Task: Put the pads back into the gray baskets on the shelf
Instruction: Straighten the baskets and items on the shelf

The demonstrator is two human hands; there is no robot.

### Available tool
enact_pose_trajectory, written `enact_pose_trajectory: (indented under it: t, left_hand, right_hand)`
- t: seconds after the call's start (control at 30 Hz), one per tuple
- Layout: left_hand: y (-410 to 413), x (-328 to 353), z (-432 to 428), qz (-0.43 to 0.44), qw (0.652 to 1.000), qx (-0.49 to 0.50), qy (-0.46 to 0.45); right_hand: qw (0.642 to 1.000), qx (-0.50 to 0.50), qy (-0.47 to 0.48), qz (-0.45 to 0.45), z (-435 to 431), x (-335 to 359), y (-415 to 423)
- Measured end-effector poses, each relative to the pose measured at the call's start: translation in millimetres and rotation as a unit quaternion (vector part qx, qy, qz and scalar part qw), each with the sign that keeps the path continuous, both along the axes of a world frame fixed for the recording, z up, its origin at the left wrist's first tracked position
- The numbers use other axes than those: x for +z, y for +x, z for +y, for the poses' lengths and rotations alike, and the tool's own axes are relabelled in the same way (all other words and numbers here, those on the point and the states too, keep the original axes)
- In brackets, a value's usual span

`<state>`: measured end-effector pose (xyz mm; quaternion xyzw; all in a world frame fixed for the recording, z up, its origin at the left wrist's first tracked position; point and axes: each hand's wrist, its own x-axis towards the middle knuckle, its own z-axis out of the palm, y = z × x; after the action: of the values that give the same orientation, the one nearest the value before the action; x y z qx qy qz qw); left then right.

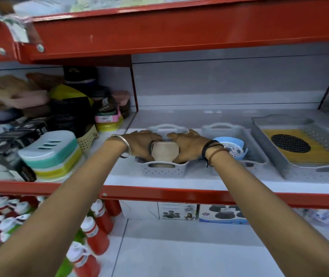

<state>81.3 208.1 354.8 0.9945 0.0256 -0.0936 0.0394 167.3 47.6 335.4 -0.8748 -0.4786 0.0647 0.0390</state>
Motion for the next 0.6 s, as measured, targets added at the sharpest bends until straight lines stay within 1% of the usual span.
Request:
enact_pose_trajectory:
  t: [0.2, 0.3, 0.4, 0.47, 0.6]
  left_hand:
    - [7.8, -9.0, 15.7, -0.010, 1.000, -0.003, -0.020]
    - [4.3, -10.5, 16.6, -0.016, 0.998, 0.016, -0.060]
    - [1.8, -12.6, 21.7, -0.080, 0.988, 0.044, -0.126]
    - [3.4, -14.0, 23.2, -0.107, 0.985, 0.059, -0.125]
    - [10.7, -16.7, 23.1, -0.112, 0.985, 0.069, -0.112]
  right_hand:
    - [0.999, -0.026, 0.012, 0.021, 3.4, -0.1, 3.5]
    - [0.996, -0.045, 0.057, 0.048, -3.5, 3.5, 0.0]
    - [0.991, -0.067, 0.118, 0.009, -9.8, 5.2, -4.3]
    - [0.989, -0.082, 0.121, -0.008, -10.8, 4.7, -5.4]
    - [0.992, -0.079, 0.102, -0.017, -4.6, 2.6, -4.1]
